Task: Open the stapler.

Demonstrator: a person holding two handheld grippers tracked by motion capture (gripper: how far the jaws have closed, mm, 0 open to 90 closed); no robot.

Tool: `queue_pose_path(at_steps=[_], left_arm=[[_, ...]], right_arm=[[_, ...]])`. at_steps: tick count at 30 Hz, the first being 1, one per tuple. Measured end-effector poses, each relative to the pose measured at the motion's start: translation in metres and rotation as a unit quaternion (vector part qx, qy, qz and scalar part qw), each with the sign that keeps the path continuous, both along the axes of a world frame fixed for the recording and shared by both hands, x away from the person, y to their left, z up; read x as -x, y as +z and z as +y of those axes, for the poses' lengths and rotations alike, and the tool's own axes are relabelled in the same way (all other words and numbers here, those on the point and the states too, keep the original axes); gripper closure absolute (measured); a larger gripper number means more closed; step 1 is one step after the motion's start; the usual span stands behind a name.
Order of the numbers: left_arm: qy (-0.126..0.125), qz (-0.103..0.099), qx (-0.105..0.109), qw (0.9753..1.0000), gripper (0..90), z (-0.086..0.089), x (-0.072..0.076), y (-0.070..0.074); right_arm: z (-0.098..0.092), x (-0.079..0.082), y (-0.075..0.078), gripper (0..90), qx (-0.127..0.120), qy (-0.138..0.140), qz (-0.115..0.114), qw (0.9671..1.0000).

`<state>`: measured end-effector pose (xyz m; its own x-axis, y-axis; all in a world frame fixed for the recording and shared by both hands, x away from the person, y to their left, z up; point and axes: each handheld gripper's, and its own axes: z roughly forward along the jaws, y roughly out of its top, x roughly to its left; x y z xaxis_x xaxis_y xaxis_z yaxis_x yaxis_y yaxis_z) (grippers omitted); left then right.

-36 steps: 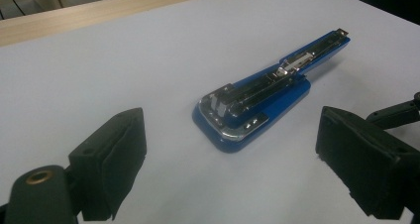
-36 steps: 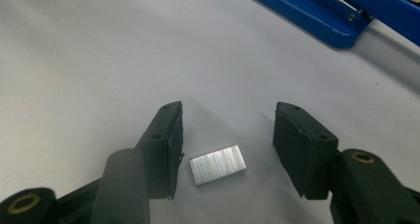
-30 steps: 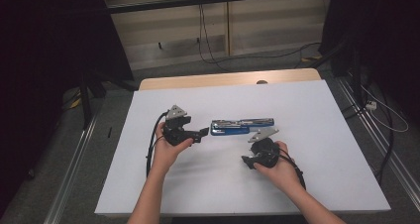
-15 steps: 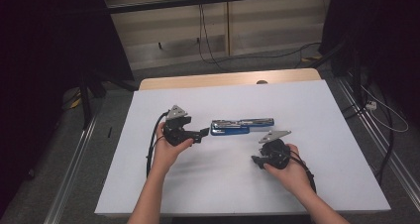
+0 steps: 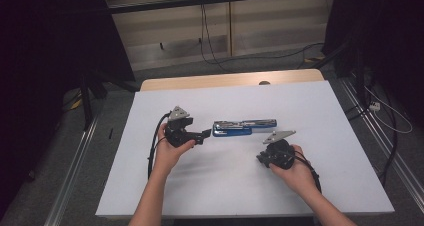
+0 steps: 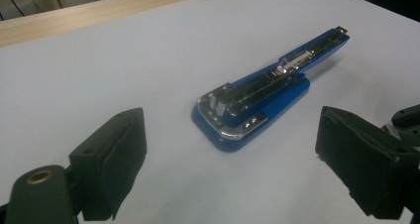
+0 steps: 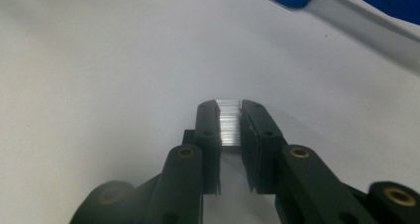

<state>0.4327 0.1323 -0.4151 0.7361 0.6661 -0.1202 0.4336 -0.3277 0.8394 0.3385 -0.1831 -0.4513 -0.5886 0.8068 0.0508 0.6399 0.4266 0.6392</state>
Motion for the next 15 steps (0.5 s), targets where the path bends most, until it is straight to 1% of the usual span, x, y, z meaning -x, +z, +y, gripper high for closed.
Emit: queue_pose_path(at_steps=[6,15], left_arm=[[0.002,-0.001,0.0,1.0,12.5,0.0017,0.0,0.0009],[0.003,-0.001,0.0,1.0,12.5,0.0019,0.0004,0.0013]], right_arm=[[-0.0005,0.0036,-0.0004,75.3,-0.006,0.002,0.0,1.0],[-0.0028,0.0038,-0.0013,78.0,-0.011,-0.002,-0.001,0.9999]])
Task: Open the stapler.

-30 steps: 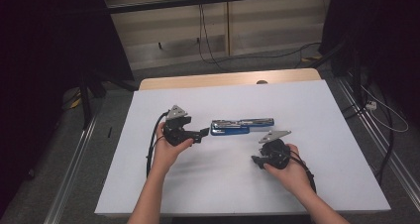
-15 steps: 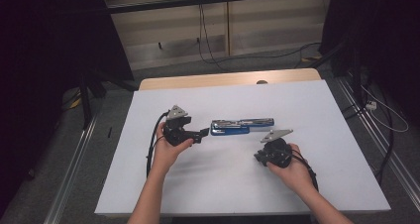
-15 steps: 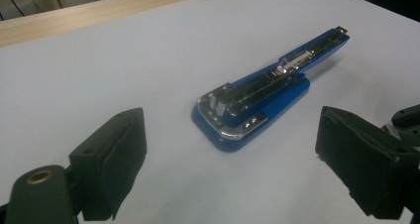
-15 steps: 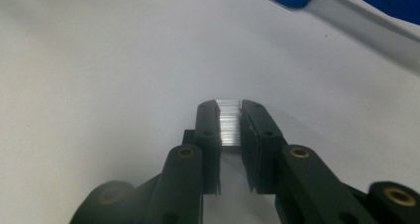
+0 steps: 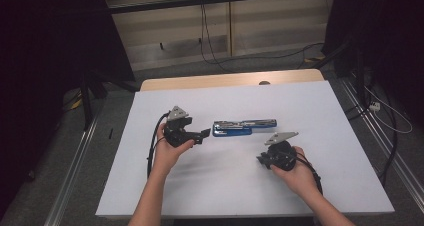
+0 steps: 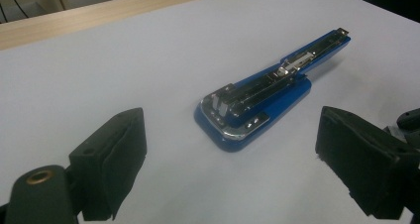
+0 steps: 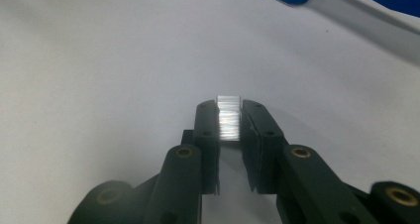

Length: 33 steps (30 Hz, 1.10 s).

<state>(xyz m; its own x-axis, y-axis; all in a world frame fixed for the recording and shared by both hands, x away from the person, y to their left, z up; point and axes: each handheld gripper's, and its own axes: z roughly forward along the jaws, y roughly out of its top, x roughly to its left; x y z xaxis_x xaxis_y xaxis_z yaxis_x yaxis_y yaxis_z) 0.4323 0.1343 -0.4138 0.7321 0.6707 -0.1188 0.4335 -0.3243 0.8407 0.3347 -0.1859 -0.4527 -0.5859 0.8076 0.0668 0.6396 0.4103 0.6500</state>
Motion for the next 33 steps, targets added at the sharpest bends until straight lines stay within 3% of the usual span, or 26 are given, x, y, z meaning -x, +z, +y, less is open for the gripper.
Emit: queue_pose_path(at_steps=[11,22,28,33], left_arm=[[0.0,0.0,0.0,1.0,12.5,0.0,0.0,0.0],[-0.001,-0.003,-0.001,1.0,12.7,-0.001,0.001,0.001],[-0.002,-0.001,-0.002,1.0,12.6,0.001,0.0,0.0],[0.002,0.002,-0.001,1.0,12.5,0.003,0.0,0.0]], right_arm=[[0.001,-0.002,0.0,77.8,0.002,0.001,0.004,1.0],[0.006,-0.006,0.005,77.6,0.031,0.015,0.021,0.9992],[0.01,-0.013,0.01,77.0,0.057,0.034,0.04,0.997],[0.01,-0.014,0.011,75.5,0.064,0.038,0.045,0.9962]])
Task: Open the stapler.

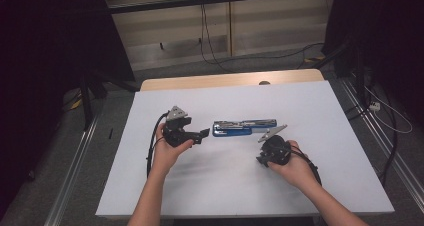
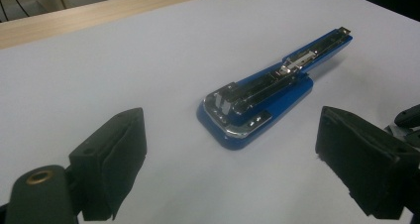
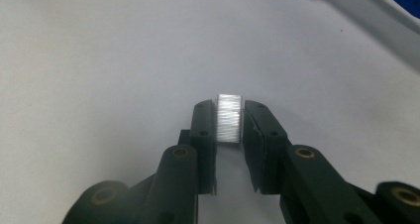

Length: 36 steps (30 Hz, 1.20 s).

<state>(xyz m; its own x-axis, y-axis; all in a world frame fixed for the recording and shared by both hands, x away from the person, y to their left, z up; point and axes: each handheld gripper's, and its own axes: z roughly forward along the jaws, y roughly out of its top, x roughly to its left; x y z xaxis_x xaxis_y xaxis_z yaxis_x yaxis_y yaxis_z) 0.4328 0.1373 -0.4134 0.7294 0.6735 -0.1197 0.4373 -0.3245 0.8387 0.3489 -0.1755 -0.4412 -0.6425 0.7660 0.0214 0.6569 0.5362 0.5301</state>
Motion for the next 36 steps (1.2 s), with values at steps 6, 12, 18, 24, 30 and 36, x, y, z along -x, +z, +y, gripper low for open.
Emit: queue_pose_path(at_steps=[6,12,18,24,30,36], left_arm=[[-0.002,0.0,-0.002,1.0,12.5,-0.0009,0.0001,-0.0005],[-0.004,-0.002,-0.003,1.0,12.5,-0.0025,0.0005,-0.0004],[-0.005,-0.002,-0.004,1.0,12.5,-0.0039,0.0006,-0.0007],[-0.004,-0.004,-0.003,1.0,12.6,-0.0039,0.0007,-0.0003],[-0.003,-0.002,-0.002,1.0,12.6,-0.0039,0.0002,-0.0011],[-0.003,-0.002,-0.004,1.0,12.6,-0.0045,0.0003,-0.0011]], right_arm=[[-0.0044,0.0027,-0.0005,75.2,-0.009,-0.004,0.003,0.9999],[-0.0045,0.0012,-0.0008,75.9,-0.009,-0.003,0.006,0.9999],[-0.0049,0.0002,-0.0011,76.6,-0.013,-0.006,0.011,0.9998],[-0.0062,-0.0024,-0.0006,78.8,-0.015,-0.003,0.017,0.9997],[-0.0061,-0.0044,0.0001,78.0,-0.016,-0.002,0.024,0.9996],[-0.0032,-0.0049,0.0007,77.2,-0.006,-0.001,0.025,0.9997]])
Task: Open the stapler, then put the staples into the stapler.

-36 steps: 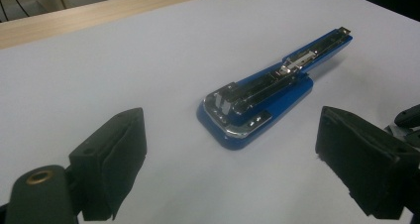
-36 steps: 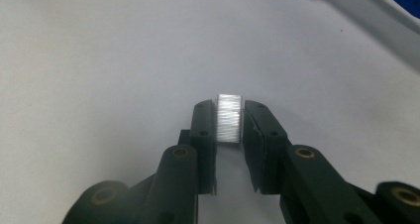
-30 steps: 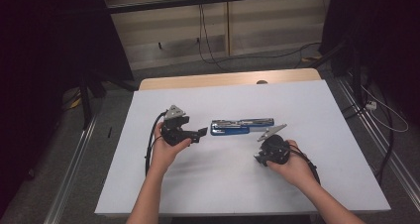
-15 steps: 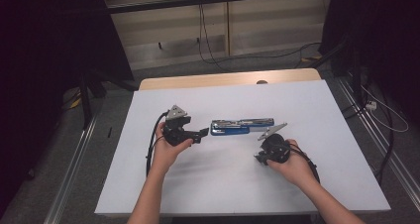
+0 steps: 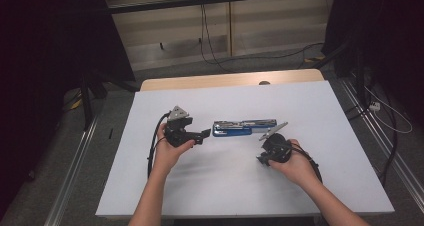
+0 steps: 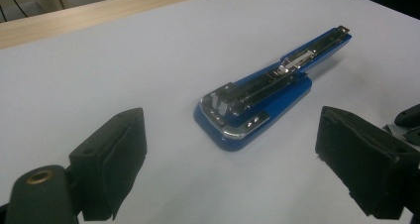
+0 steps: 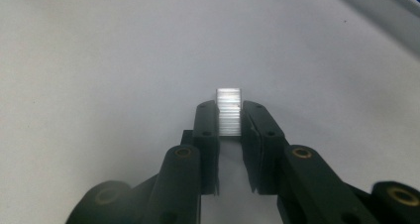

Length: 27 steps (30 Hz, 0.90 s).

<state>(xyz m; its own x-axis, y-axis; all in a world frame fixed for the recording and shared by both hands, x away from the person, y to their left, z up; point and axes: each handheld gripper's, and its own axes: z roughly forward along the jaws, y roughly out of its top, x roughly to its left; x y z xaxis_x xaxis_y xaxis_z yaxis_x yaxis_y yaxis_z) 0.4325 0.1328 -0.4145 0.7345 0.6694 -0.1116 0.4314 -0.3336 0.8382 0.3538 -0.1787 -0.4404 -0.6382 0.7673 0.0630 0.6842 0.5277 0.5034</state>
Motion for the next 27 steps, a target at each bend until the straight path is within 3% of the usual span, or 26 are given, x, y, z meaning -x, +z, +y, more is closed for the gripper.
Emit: queue_pose_path(at_steps=[13,17,22,27], left_arm=[[0.001,-0.001,0.004,1.0,12.6,0.002,0.0,0.002],[0.003,-0.002,-0.002,1.0,12.4,0.005,0.0,0.002],[0.011,0.0,0.002,0.9999,11.8,0.011,0.002,0.003],[0.014,-0.001,0.001,0.9999,11.7,0.015,0.004,0.003]], right_arm=[[0.0,-0.002,0.001,79.2,0.003,0.01,0.004,0.9999],[-0.001,-0.005,0.007,79.2,-0.003,0.021,0.0,0.9998],[0.0,-0.017,0.023,79.2,-0.014,0.058,-0.009,0.9982],[0.005,-0.025,0.033,79.1,-0.011,0.076,-0.013,0.9969]])
